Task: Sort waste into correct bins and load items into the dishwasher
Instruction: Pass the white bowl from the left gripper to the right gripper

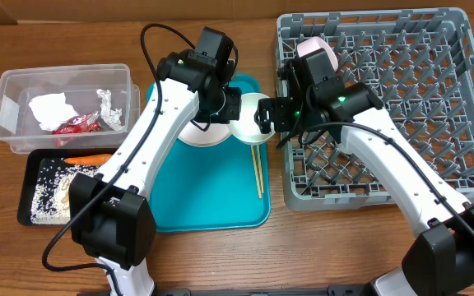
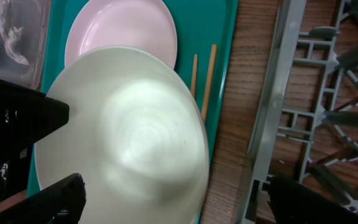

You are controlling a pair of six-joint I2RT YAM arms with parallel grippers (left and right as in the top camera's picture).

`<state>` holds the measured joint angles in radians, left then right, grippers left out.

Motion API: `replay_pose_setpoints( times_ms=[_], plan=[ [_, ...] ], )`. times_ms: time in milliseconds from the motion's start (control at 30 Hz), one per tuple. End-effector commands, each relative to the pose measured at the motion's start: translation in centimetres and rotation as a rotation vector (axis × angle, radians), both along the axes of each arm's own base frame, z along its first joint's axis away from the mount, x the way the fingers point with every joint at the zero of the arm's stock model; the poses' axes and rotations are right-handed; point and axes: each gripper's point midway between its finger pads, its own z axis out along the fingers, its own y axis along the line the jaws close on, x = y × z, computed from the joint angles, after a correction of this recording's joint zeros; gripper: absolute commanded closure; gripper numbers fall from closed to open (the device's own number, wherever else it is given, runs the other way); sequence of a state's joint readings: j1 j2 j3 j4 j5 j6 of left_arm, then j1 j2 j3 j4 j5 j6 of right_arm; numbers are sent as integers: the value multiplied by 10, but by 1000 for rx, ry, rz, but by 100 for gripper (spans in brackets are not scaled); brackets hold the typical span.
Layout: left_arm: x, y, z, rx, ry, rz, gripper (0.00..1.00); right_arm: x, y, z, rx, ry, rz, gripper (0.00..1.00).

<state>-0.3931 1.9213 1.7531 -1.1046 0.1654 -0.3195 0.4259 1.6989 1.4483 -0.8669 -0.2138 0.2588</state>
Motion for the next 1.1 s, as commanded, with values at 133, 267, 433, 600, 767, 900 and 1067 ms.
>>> replay_pose_setpoints(
  times_ms=[133, 267, 433, 600, 767, 900, 1067],
  plan=[
    [-5, -20, 17, -122, 10, -41, 96, 4, 1, 22, 20, -52, -2, 18],
    [-5, -20, 17, -121, 7, -47, 96, 7, -3, 21, -2, -61, -17, 41],
    [-5, -20, 17, -121, 6, -48, 96, 11, -10, 19, -43, -76, -43, 68],
    [-5, -20, 17, -122, 4, -48, 96, 12, -10, 18, -44, -75, -43, 92],
    [-5, -22, 18, -130, 6, -50, 96, 14, -9, 19, -38, -87, -43, 96],
    [-7, -29, 21, -176, 14, -64, 91, 16, -8, 21, -34, -95, -43, 96],
    [-6, -36, 26, -234, 16, -79, 74, 16, -8, 21, -32, -99, -44, 96]
  ],
)
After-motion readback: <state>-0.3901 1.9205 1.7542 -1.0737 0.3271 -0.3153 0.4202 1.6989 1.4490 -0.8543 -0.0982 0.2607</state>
